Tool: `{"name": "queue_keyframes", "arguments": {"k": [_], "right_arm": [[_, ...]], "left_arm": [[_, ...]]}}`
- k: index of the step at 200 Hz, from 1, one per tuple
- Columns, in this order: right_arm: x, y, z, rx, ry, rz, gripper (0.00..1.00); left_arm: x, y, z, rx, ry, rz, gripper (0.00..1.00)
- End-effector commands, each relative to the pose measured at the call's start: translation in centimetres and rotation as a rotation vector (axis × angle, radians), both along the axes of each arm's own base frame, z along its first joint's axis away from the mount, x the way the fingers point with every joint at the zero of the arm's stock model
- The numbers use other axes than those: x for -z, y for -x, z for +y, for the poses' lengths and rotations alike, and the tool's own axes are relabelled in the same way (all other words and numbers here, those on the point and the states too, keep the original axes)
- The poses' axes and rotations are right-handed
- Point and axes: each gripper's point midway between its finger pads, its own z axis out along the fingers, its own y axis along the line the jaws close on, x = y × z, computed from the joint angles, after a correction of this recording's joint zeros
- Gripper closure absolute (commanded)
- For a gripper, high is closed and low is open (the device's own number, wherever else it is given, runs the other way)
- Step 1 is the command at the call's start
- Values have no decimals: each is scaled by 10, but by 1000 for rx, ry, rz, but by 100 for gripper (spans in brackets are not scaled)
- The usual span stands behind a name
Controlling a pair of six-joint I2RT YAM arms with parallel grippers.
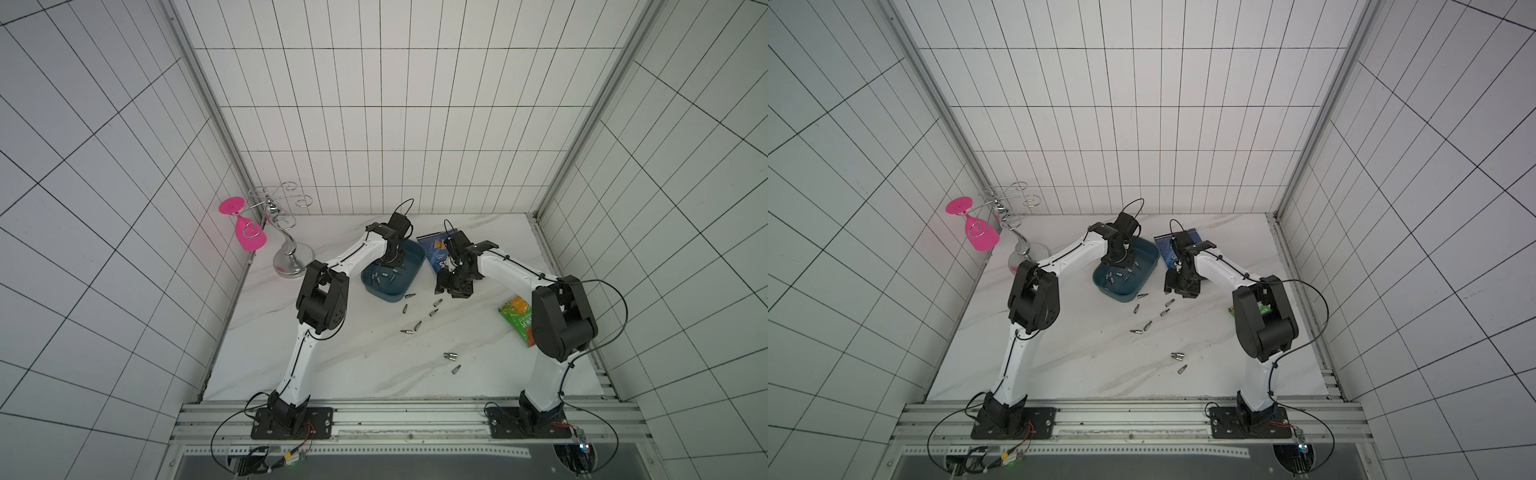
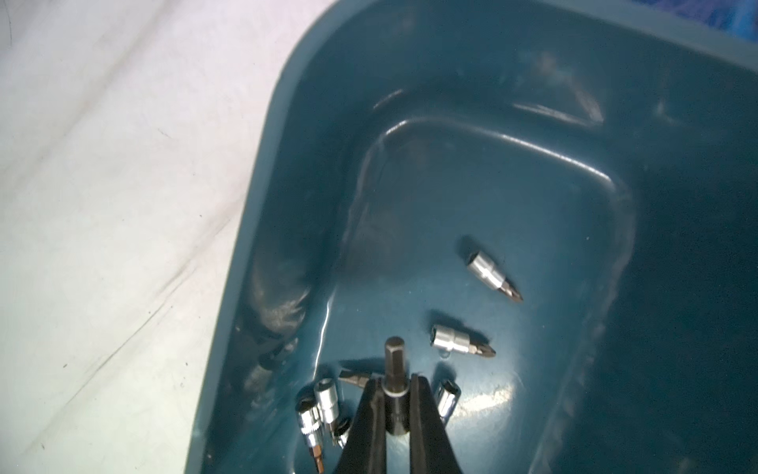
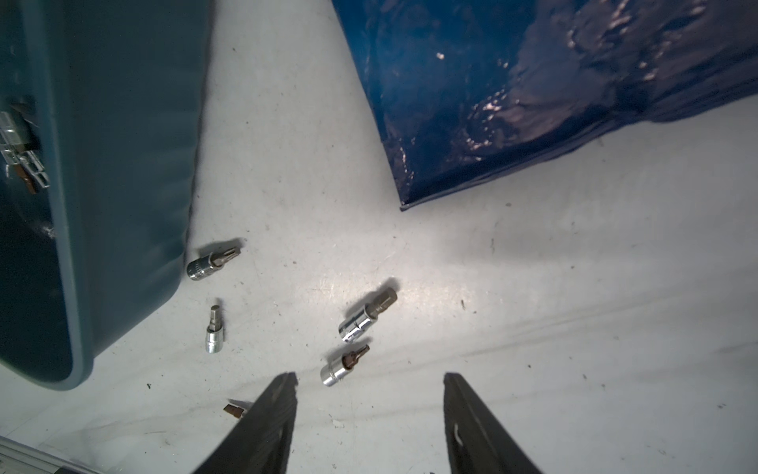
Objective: Put the bit on the desktop into the storage box
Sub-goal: Place the screwdriver bit in the storage box.
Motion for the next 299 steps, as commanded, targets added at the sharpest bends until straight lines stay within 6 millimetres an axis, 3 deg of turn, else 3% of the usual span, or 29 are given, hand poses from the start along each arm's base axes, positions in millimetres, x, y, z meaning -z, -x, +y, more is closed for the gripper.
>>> {"name": "queue_keyframes", "arguments": {"k": [1,150,220,248,299], "right_arm": [[-2,2,-1,18,22,9,40],[16,7,2,51,89,57,41],[29,6,-2,50,135,74,41],[33,7,0,45,141,80,42],[38,7,4,33,150,85,44]], "left_arm": [[5,-13,-8,14,11,-16,100],[49,-6,-2,2,-37,73,100],[50,-3,0,-2,-39,79,91],[49,-1,2,-4,-43,82,81],[27,4,1,0,-12,55,75]]}}
